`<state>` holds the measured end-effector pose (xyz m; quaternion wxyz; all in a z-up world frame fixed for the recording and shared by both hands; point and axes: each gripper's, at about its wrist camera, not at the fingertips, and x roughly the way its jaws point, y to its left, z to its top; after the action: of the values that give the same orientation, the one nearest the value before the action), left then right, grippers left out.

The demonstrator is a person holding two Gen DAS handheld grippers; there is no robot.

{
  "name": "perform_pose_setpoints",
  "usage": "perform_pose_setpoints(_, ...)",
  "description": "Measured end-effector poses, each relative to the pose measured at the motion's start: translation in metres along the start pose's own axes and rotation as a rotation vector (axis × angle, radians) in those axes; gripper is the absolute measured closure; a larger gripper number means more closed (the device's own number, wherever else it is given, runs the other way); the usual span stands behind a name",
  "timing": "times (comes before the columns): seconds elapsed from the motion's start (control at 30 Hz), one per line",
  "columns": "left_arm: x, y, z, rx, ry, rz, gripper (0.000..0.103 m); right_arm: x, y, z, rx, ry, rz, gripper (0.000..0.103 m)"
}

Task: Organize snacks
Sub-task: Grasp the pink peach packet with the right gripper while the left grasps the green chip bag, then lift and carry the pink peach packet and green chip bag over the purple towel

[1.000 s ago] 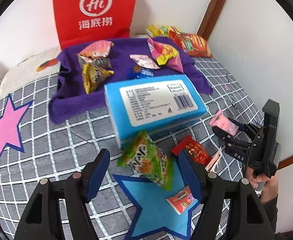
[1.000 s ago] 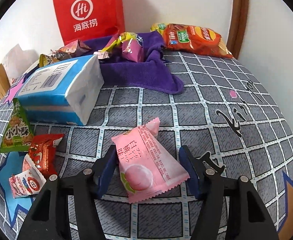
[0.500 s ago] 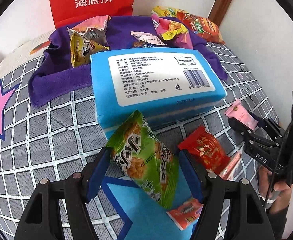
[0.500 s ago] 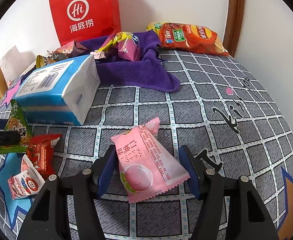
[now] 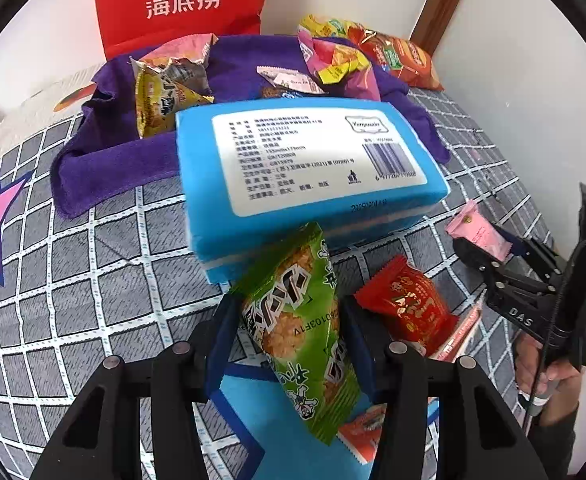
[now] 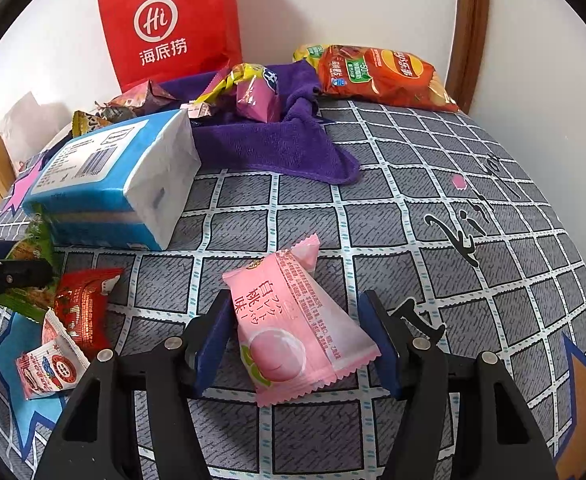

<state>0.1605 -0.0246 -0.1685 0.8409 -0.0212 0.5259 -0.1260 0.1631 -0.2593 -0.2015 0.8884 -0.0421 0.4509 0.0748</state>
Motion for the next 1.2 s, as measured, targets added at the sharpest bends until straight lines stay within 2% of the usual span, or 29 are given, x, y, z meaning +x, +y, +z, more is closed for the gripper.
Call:
perform_pose_setpoints(0.3, -0.035, 0.011, -0.007, 0.002, -0.058, -0.007, 0.054, 0.0, 0.001, 0.0, 0.0, 0.0, 0.001, 0.04)
perform_pose_setpoints(0.43, -0.053, 0.021, -0.007, -0.022, -0.093, -0.034, 0.054, 0.0, 0.0, 0.0, 0.004, 0.0, 0.006, 0.04)
perform_pose_setpoints(0.6, -0.069, 0.03, -0.004, -0.044, -0.129, -0.033, 0.054, -0.001, -0.001, 0.0, 0.016, -0.003, 0.018, 0.04)
perform_pose_setpoints(1.0, -0.09, 0.049, 0.008, -0.062, -0.169, -0.041, 0.054, -0.012, 0.001, -0.004, 0.041, -0.005, 0.02, 0.042)
perform_pose_setpoints(1.2, -0.089, 0.054, 0.019, -0.065, -0.175, -0.046, 0.054, -0.031, 0.0, 0.011, 0.077, -0.017, 0.007, 0.042)
